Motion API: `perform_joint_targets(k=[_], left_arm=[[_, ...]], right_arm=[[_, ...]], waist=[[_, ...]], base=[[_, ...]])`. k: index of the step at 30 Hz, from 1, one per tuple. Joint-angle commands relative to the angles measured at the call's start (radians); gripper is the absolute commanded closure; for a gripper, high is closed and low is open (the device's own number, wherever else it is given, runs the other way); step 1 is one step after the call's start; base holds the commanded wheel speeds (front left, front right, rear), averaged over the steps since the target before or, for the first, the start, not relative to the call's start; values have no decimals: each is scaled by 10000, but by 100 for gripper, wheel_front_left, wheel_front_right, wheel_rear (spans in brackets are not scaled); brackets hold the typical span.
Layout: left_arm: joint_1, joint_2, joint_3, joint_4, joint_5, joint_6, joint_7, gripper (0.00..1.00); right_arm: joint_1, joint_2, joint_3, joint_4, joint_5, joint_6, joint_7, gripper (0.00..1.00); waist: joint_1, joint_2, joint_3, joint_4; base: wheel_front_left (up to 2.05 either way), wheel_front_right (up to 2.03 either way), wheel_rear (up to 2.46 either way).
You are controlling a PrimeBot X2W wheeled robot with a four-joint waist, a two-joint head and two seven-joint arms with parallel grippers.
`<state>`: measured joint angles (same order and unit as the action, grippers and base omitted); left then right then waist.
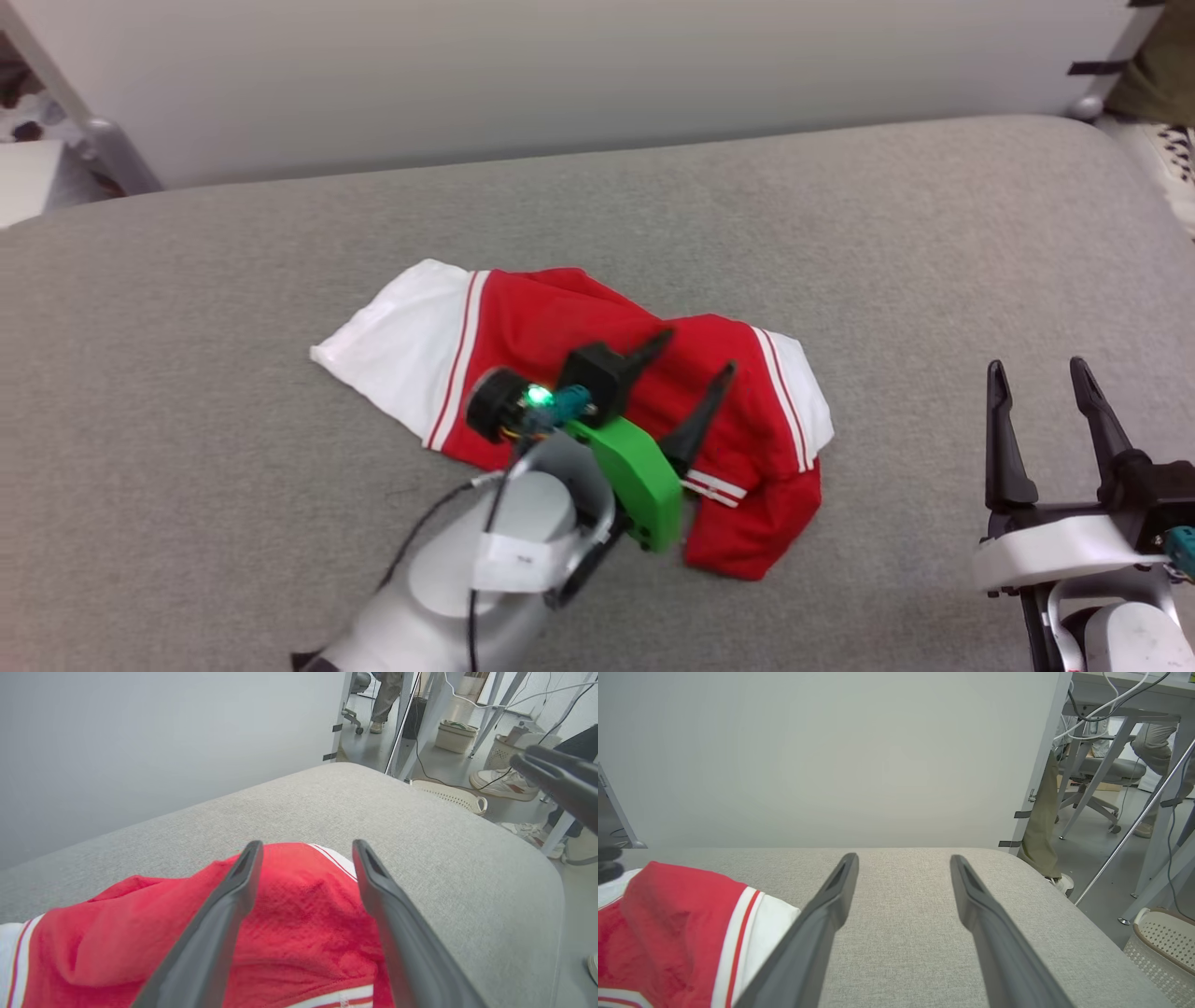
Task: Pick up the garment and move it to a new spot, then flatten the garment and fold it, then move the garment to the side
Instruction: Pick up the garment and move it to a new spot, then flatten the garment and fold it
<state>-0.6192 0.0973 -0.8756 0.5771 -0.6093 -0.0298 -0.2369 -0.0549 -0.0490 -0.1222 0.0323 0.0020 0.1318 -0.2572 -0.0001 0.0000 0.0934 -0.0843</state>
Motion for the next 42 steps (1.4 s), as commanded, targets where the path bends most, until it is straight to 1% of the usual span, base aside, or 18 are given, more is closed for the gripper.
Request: perform_joint_targets(k=[1, 5, 7, 8, 12, 16, 20, 23, 25, 29, 35, 42], left_arm=[[-116, 309, 234, -191, -35, 147, -116, 0], [246, 1205, 1184, -1182, 215, 557, -235, 0], [726, 1569, 1957, -2012, 387, 748, -242, 0], [1096, 1704, 2438, -2510, 456, 817, -243, 0], [2633, 1916, 3941, -3913, 805, 937, -246, 0], [3948, 1763, 4846, -4460, 1275, 876, -247, 0], [4841, 1387, 5500, -4645, 1810, 724, -247, 0], [5259, 976, 5905, -4756, 2235, 541, -247, 0], [5411, 669, 6147, -4797, 2419, 371, -248, 0], [5502, 270, 6480, -4742, 2856, -12, -248, 0], [5425, -27, 6947, -4639, 3343, -379, -248, 0], [5394, -299, 7331, -4541, 3385, -672, -248, 0]], right_arm=[[139, -13, 23, 47, -128, -11, -45, 0], [293, -13, 30, 102, -210, -11, -45, 0], [376, -13, 22, 110, -216, -11, -45, 0], [423, -13, 19, 108, -216, -11, -45, 0], [570, -12, 19, 69, -228, -11, -45, 0], [699, -12, 61, 67, -217, -11, -45, 0], [798, -12, 81, 69, -206, -11, -45, 0], [848, -12, 81, 79, -178, -11, -45, 0], [862, -12, 64, 89, -152, -11, -45, 0], [830, -12, 55, 116, -135, -11, -45, 0], [768, -12, 70, 157, -141, -11, -45, 0], [745, -12, 71, 545, 18, -11, -33, 0]], waist=[[1, 0, -469, 518], [1, 0, -656, 830], [1, 0, -725, 951], [1, 0, -749, 1005], [1, 0, -805, 1161], [1, 0, -839, 1272], [1, 0, -832, 1311], [1, 0, -771, 1323], [1, 0, -741, 1330], [1, 0, -680, 1314], [1, 0, -641, 1280], [1, 0, -518, 1344]], base=[[0, 0, 0], [0, 0, 0], [0, 0, 0], [0, 0, 0], [0, 0, 0], [0, 0, 0], [0, 0, 0], [0, 0, 0], [0, 0, 0], [0, 0, 0], [0, 0, 0], [0, 0, 0]])
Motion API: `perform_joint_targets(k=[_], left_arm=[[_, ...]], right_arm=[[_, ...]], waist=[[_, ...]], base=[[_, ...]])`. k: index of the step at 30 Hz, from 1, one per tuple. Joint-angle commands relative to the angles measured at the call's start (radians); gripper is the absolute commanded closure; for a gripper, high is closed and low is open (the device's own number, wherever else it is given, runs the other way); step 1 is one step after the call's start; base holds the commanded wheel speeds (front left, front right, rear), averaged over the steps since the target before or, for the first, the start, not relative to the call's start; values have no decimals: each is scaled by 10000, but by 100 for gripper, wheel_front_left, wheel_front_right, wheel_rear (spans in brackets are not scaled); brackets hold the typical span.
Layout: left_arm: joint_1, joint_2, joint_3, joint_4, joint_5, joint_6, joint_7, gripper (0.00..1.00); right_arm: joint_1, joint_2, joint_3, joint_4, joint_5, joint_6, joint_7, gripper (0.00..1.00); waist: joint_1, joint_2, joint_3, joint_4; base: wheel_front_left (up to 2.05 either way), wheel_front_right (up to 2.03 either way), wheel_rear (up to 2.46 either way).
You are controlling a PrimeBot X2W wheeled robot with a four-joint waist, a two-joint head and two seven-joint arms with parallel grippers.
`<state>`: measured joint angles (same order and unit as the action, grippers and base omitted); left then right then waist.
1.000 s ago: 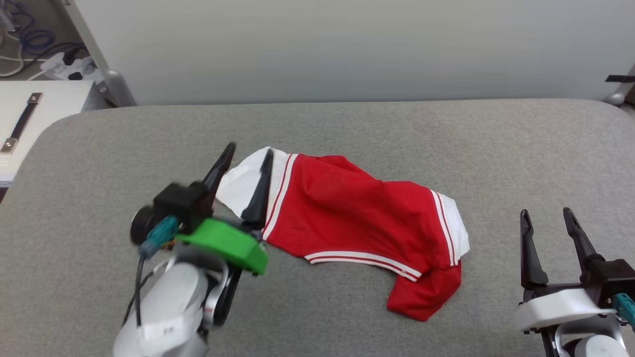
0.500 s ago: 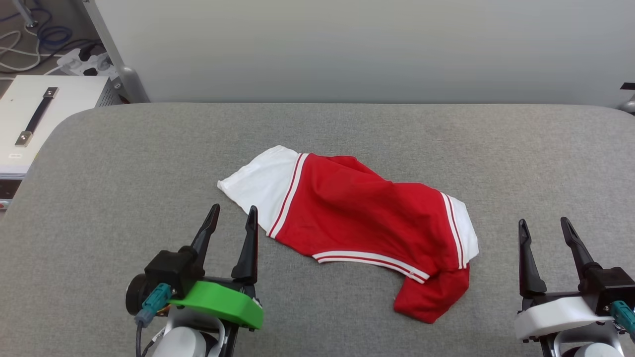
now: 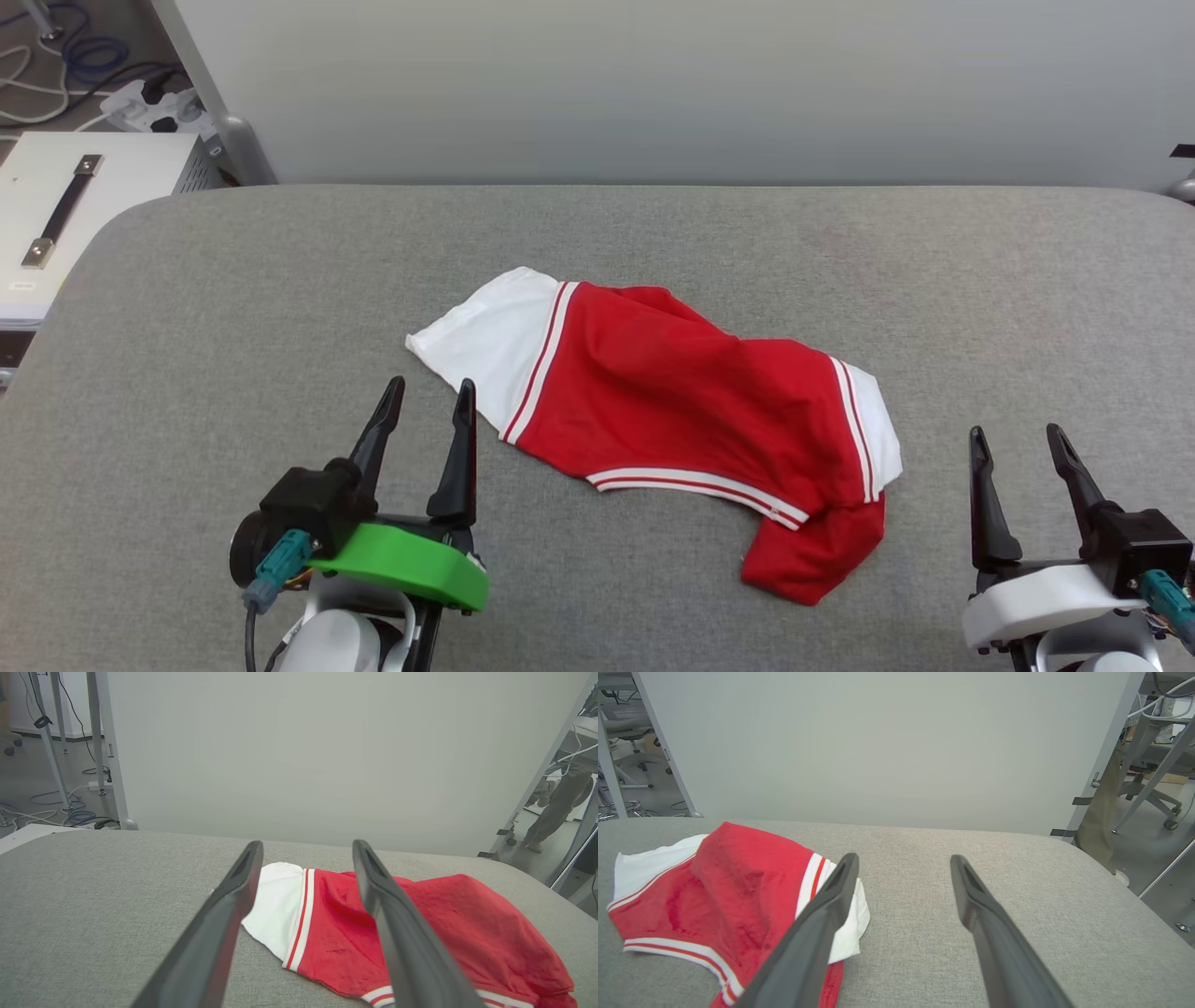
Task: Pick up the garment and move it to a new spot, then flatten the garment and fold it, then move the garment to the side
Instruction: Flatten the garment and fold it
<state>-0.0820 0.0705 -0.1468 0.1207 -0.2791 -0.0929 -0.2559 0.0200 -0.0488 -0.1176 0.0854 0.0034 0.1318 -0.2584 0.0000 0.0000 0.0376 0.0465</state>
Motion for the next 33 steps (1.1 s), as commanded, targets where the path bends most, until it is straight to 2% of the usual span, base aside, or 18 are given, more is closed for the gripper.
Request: perform_joint_targets(k=[1, 5, 8, 14, 20, 26, 33], left_arm=[[3, -55, 62, 42, 109, -75, -58, 0], [-44, -129, 90, 290, 15, -170, -58, 0], [-128, -158, 89, 386, -16, -217, -58, 0], [-422, -188, 41, 446, 82, -277, -59, 0], [-711, -198, -52, 459, 135, -301, -59, 0], [-953, -200, -188, 380, -42, -224, -59, 0], [-1200, -201, -333, 290, -175, -118, -59, 0]], right_arm=[[-37, -14, 53, 44, 34, -11, 58, 0], [-267, -140, 513, 152, 665, -11, 1244, 0], [-593, -770, 924, 33, 1064, -11, 2645, 0], [-1560, -2419, 1823, -284, 2624, -11, 6577, 0], [-2496, -3496, 2167, -440, 3991, -11, 9508, 0], [-3107, -3995, 2319, -313, 4277, -11, 10763, 0], [-3492, -4262, 2881, 95, 4132, -11, 10889, 0]], waist=[[0, 0, 87, 66], [0, 0, 284, 233], [0, 0, 454, 376], [0, 0, 941, 773], [0, 0, 1503, 1253], [0, 0, 2032, 1750], [0, 0, 2489, 2207]], base=[[0, 0, 0], [0, 0, 0], [0, 0, 0], [0, 0, 0], [0, 0, 0], [0, 0, 0], [0, 0, 0]])
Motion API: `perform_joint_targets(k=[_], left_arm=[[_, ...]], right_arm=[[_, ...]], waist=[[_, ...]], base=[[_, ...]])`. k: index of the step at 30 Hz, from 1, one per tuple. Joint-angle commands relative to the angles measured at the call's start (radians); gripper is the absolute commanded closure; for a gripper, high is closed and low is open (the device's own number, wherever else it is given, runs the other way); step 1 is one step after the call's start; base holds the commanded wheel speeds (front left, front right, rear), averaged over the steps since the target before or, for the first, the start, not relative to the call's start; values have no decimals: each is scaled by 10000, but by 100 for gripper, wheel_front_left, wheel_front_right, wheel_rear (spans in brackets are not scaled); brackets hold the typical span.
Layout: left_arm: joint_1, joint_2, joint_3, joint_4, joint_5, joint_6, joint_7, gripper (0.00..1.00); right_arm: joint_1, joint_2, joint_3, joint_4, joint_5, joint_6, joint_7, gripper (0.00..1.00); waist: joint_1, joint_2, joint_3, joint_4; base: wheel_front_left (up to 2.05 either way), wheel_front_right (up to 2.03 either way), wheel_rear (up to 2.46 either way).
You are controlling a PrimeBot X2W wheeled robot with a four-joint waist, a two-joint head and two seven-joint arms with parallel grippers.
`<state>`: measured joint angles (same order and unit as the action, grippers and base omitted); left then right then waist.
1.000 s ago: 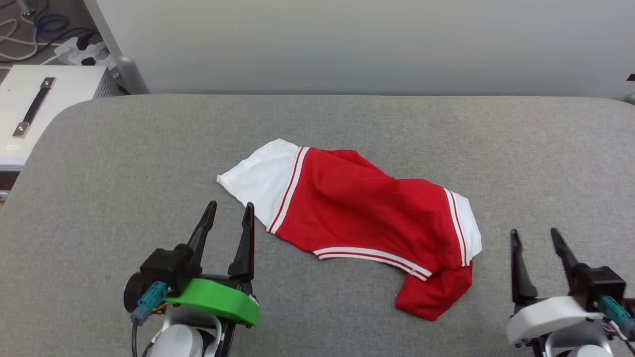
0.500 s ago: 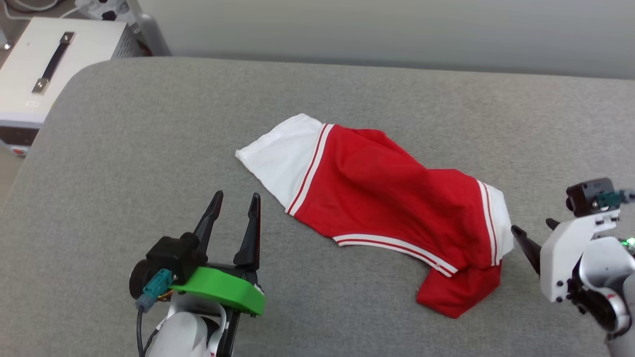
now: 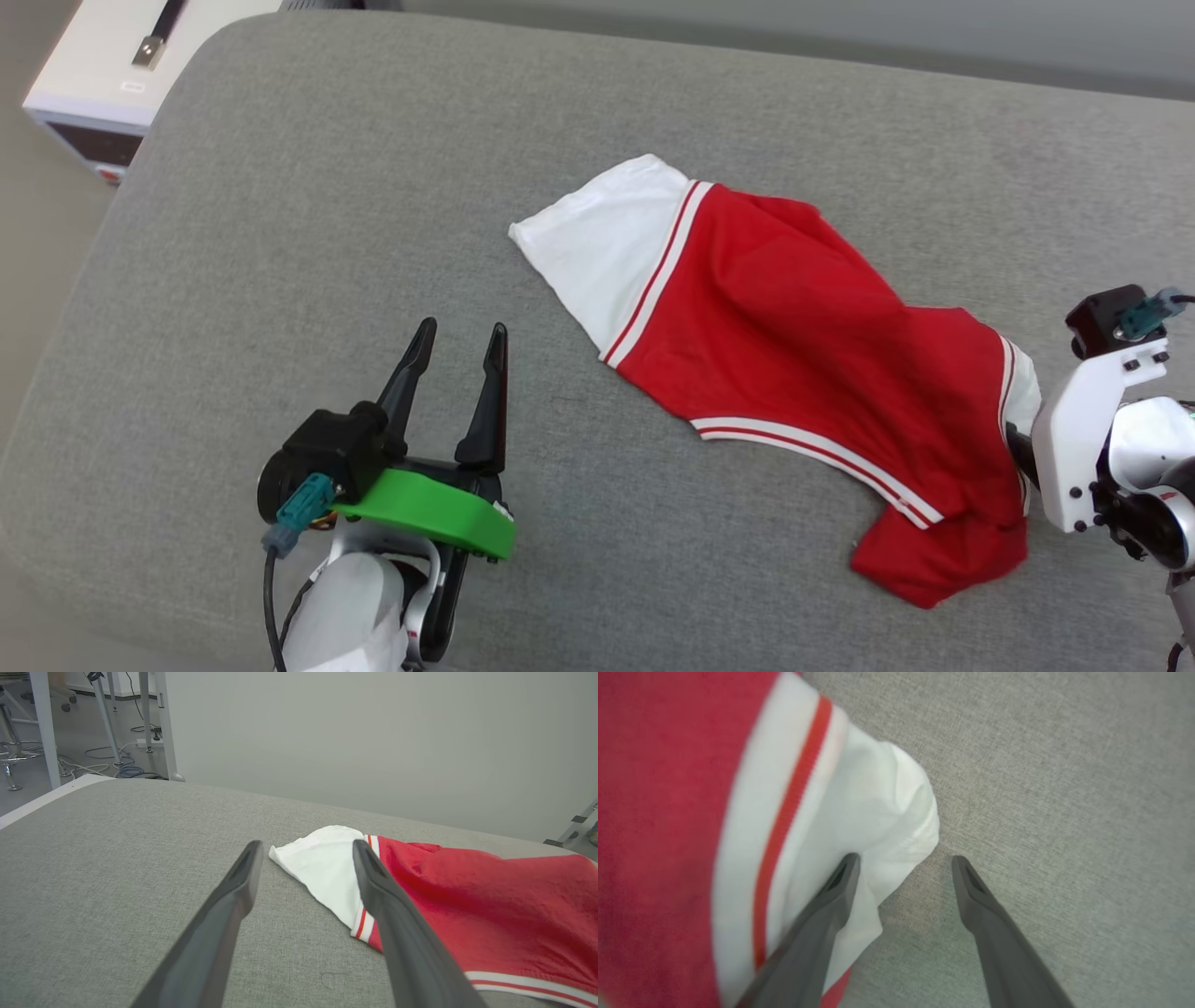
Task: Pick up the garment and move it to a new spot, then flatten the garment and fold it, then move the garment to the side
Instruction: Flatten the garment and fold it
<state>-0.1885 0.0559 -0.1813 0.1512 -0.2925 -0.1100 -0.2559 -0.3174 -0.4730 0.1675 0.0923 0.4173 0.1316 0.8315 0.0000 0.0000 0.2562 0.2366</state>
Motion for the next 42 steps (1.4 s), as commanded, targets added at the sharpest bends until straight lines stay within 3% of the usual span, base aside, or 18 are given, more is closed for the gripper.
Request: perform_joint_targets(k=[1, 4, 5, 8, 16, 27, 32, 37, 38, 39, 40, 42], left_arm=[[-168, -55, -7, -22, -68, 73, -59, 0], [-224, -56, -58, -37, -135, 124, -59, 0], [-234, -56, -66, -38, -149, 137, -59, 0], [-227, -56, -61, -30, -162, 176, -59, 0], [-32, -56, 61, 127, -108, 210, -59, 0], [120, -56, 36, 272, -34, 118, -59, 0], [75, -56, -33, 326, 0, 83, -59, 0], [17, -56, -68, 412, 33, 66, -59, 0], [5, -56, -75, 431, 40, 62, -59, 0], [3, -56, -71, 444, 43, 60, -59, 0], [13, -56, -54, 461, 53, 60, -59, 0], [31, -56, -16, 489, 73, 58, -59, 0]], right_arm=[[-122, -68, 168, 113, -10, -9, -14, 0], [-69, -160, 442, 368, 17, -9, -15, 0], [-36, -176, 510, 471, 37, -9, -24, 11], [42, -213, 654, 679, 81, -9, -160, 100], [303, -747, 489, 640, 120, -9, -705, 100], [1089, -2597, -307, 337, 353, -9, -624, 100], [844, -3229, 111, 992, -112, -9, -1575, 100], [268, -3164, 801, 1967, -605, -9, -2838, 100], [129, -3105, 942, 2192, -718, -9, -3115, 64], [13, -3032, 1026, 2366, -809, -9, -3338, 40], [-123, -2899, 1078, 2603, -891, -9, -3575, 0], [-335, -2647, 1145, 2970, -972, -9, -3901, 0]], waist=[[0, 0, 358, 363], [0, 0, 450, 481], [0, 0, 464, 506], [0, 0, 448, 522], [0, 0, -123, 99], [0, 0, -675, -456], [0, 0, -523, -451], [0, 0, -409, -389], [0, 0, -402, -390], [0, 0, -407, -405], [0, 0, -428, -442], [0, 0, -470, -539]], base=[[0, 0, 0], [0, 0, 0], [0, 0, 0], [0, 0, 0], [0, 0, 0], [0, 0, 0], [0, 0, 0], [0, 0, 0], [0, 0, 0], [0, 0, 0], [0, 0, 0], [0, 0, 0]])
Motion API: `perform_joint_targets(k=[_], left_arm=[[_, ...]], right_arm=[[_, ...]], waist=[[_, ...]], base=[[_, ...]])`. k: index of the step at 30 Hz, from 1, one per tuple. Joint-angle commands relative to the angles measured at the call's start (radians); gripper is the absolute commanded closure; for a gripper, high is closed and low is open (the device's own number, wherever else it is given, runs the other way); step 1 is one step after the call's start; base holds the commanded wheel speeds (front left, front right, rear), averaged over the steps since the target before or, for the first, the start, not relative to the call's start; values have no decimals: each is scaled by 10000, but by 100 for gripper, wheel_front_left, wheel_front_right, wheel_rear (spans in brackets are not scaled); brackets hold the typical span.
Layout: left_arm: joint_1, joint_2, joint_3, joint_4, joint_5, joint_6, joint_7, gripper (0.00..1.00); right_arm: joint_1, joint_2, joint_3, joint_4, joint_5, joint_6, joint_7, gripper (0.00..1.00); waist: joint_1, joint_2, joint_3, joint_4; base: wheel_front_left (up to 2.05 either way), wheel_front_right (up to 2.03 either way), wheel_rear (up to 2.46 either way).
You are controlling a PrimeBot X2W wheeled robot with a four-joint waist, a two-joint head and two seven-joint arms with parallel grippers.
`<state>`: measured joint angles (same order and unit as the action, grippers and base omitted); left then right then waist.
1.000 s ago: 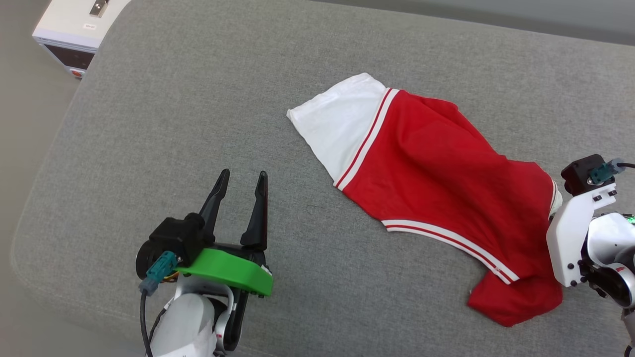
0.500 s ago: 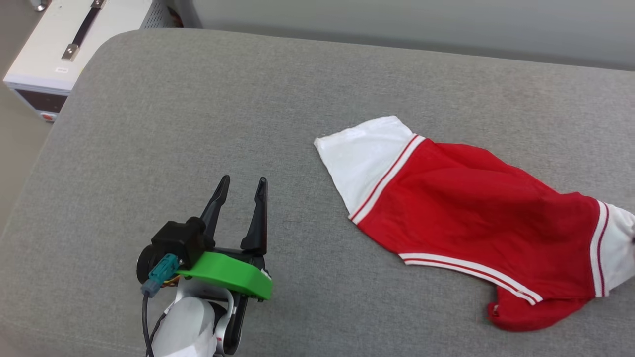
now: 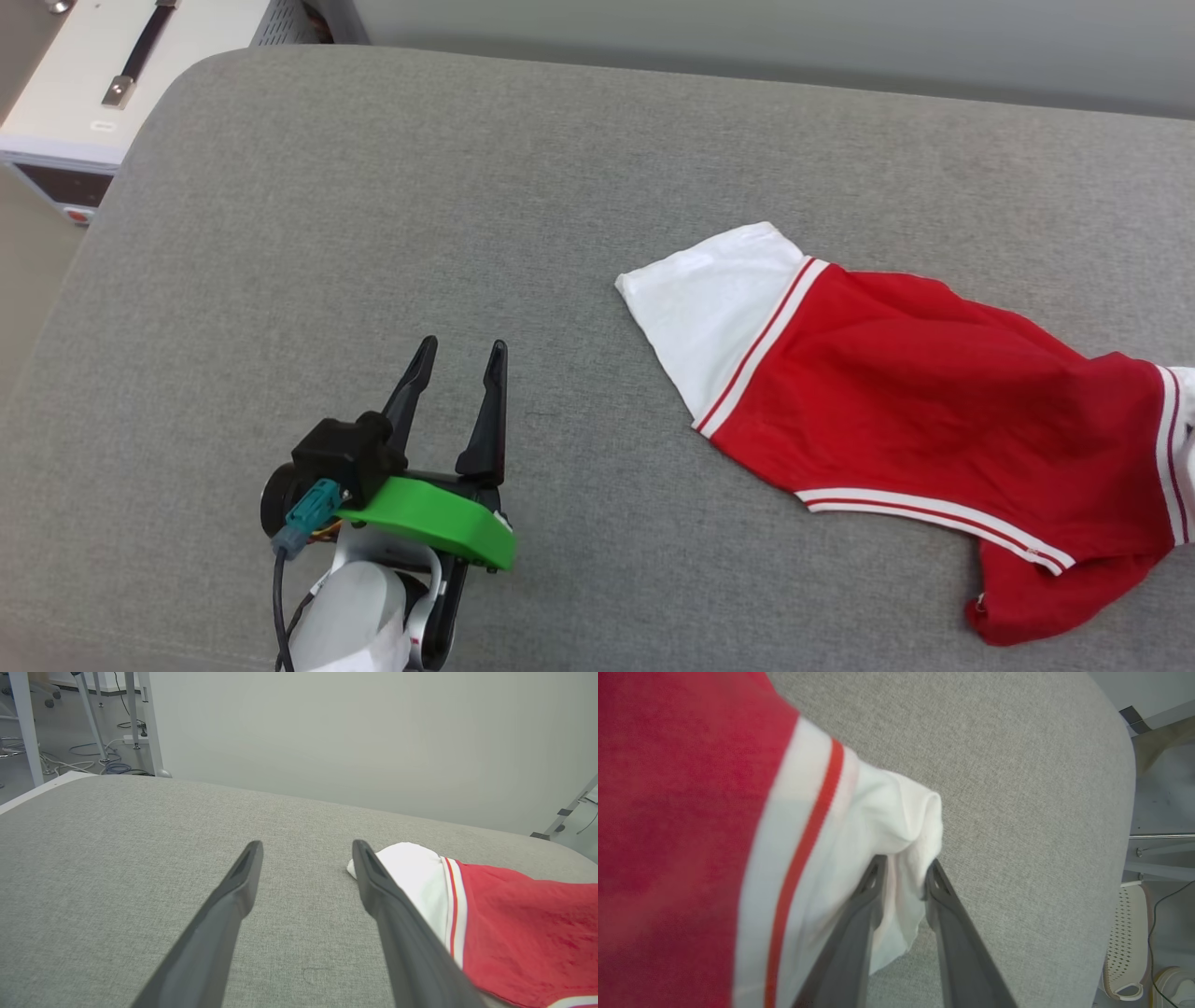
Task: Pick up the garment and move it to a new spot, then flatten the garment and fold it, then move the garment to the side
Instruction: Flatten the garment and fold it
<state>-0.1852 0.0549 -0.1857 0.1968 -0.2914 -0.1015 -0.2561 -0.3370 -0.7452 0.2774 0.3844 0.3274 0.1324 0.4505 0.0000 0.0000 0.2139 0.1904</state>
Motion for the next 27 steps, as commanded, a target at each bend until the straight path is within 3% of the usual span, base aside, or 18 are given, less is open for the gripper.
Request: perform_joint_targets(k=[1, 9, 13, 21, 27], left_arm=[[-3, -47, 42, 49, 76, -30, -57, 0], [57, -47, 231, 127, 84, -48, -57, 0], [154, -47, 385, 74, 19, -62, -57, 0], [385, -47, 570, -292, -184, -84, -57, 0], [553, -47, 501, -351, -129, -129, -57, 0]], right_arm=[[-220, 168, 85, 176, -100, -17, -221, 0], [-500, 776, -454, 368, -356, -17, -1840, 0], [-181, 1300, -1344, -114, -566, -17, -2809, 0], [1574, 3439, -3435, -2043, -1105, -17, -4572, 0], [2778, 5205, -4429, -3303, -1503, -17, -5479, 0]], waist=[[0, 0, -82, -134], [0, 0, -585, -730], [0, 0, -875, -1040], [0, 0, -1149, -1490], [0, 0, -1077, -1848]], base=[[0, 0, 0], [0, 0, 0], [0, 0, 0], [0, 0, 0], [0, 0, 0]])
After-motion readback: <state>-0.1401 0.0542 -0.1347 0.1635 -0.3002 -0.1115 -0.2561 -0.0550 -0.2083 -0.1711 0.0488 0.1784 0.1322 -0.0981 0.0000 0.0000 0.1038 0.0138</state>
